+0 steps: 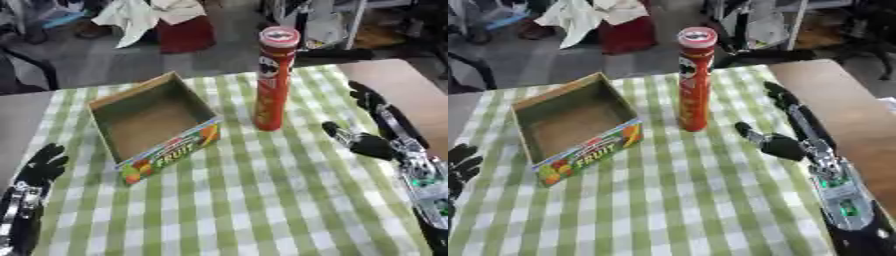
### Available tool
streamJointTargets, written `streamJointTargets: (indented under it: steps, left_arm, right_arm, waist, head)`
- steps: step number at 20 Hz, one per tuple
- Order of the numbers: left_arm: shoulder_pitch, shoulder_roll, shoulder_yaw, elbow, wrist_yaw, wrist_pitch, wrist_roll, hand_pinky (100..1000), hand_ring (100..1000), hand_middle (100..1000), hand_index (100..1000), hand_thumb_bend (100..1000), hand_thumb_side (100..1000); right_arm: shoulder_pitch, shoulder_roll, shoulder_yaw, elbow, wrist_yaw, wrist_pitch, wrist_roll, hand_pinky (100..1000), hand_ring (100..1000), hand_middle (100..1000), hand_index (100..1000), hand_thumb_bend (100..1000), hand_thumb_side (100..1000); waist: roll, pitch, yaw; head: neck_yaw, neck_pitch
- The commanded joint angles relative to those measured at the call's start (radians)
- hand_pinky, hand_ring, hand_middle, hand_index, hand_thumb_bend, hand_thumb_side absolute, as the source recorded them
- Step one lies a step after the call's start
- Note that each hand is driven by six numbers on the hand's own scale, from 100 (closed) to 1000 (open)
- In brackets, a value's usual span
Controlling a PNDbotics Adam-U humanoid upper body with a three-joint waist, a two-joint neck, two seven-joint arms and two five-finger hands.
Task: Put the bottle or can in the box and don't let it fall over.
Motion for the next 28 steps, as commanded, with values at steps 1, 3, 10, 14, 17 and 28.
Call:
streamJointTargets:
  steps: [1,3,10,14,17,28]
  left_arm:
    - [-0.005,0.014,-0.003,-0.01,0.002,-0.001,-0.005,940,892,870,952,580,911]
    - [-0.004,0.014,-0.004,-0.008,0.002,-0.001,-0.005,940,892,870,952,581,911]
    - [-0.006,0.012,-0.006,-0.008,0.004,-0.002,-0.007,939,893,871,952,581,911]
    - [-0.006,0.011,-0.008,-0.008,0.004,-0.002,-0.01,938,894,871,952,579,911]
    - [-0.006,0.011,-0.009,-0.008,0.005,-0.002,-0.011,938,894,871,952,579,911]
    - [-0.005,0.01,-0.013,-0.008,0.005,-0.003,-0.019,937,896,872,952,579,912]
  right_arm:
    - [-0.057,-0.034,0.009,0.058,-0.04,0.001,0.014,1000,1000,1000,1000,496,434]
    - [-0.087,-0.03,0.011,0.098,-0.054,0.003,0.014,1000,1000,1000,1000,496,434]
    - [-0.15,0.002,0.011,0.204,-0.07,0.005,-0.001,1000,1000,1000,1000,495,440]
    - [-0.166,0.016,0.013,0.235,-0.061,0.003,-0.004,1000,1000,1000,1000,492,441]
    - [-0.177,0.024,0.014,0.255,-0.054,0.0,-0.005,1000,1000,1000,1000,492,441]
    - [-0.227,0.068,0.015,0.311,-0.013,-0.006,-0.014,1000,1000,1000,1000,488,440]
  waist:
    - [0.001,-0.015,0.004]
    - [0.002,-0.016,0.007]
    - [0.009,-0.018,0.015]
    - [0.011,-0.02,0.017]
    - [0.011,-0.021,0.018]
    - [0.015,-0.024,0.026]
  head:
    - [-0.002,-0.004]
    - [-0.003,-0.005]
    - [-0.007,-0.006]
    - [-0.01,-0.004]
    - [-0.012,-0.004]
    - [-0.024,-0.004]
